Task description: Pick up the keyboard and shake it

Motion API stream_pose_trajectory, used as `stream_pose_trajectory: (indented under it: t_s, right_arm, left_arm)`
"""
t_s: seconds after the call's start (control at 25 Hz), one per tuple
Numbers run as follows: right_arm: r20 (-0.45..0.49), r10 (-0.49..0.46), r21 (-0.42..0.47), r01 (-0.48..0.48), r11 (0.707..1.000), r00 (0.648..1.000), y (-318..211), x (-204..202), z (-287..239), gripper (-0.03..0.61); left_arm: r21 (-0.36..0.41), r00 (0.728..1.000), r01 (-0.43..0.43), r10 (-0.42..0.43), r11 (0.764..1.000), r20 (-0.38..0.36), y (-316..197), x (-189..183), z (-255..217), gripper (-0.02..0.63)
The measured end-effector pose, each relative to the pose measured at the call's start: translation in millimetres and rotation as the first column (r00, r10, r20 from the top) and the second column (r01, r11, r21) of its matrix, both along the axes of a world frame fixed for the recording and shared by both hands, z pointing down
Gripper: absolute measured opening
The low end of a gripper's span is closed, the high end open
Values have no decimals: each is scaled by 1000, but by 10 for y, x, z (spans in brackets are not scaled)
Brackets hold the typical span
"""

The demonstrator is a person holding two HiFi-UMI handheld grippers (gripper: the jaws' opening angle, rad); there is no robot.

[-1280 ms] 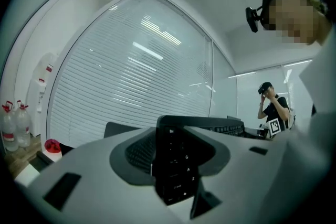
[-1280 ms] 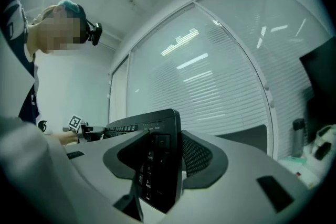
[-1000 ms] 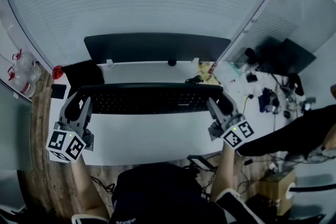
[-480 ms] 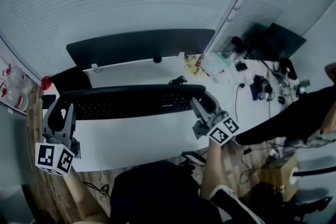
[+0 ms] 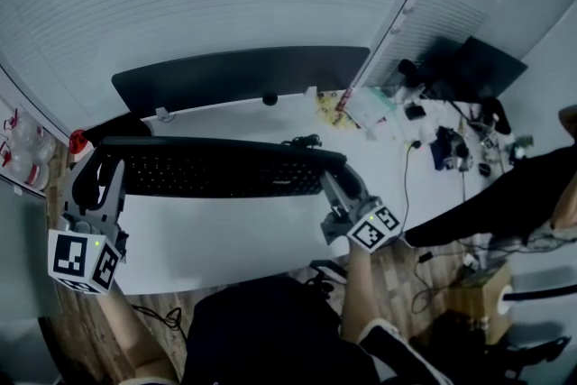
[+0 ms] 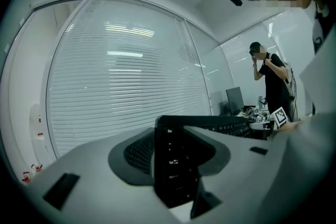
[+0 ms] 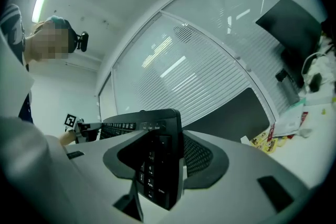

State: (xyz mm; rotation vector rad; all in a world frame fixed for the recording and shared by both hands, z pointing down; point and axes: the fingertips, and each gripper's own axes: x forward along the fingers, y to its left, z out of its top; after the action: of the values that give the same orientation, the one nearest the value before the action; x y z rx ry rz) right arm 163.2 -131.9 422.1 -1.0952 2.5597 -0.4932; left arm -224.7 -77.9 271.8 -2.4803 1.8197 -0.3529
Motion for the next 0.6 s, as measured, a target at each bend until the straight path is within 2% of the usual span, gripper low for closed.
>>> stream_pose_trajectory:
  t_s: [0.12, 0.24, 0.32, 0.44, 0.6]
  right_arm:
    - [-21, 1, -27, -1, 1000, 1000, -36, -24, 86, 184]
    - [-19, 20, -21, -20, 1000, 1000, -186, -33, 30, 184]
    - [-7, 5, -32, -6, 999, 1000, -85, -1, 22, 184]
    - [4, -1, -74, 1, 997, 1000, -24, 52, 165, 184]
    - [-41, 0, -77, -3, 997, 999, -117, 10, 215, 184]
  left_arm:
    - [-29, 1000, -8, 8, 1000, 3, -95, -48, 103, 163]
    - [-3, 1000, -8, 8, 1000, 3, -196, -70, 63, 163]
    - [9, 1000, -14, 14, 1000, 0, -132, -24, 15, 163]
    - [-15, 999, -37, 37, 999, 5, -104, 28, 76, 163]
    - [-16, 999, -36, 36, 999, 15, -226, -10, 122, 163]
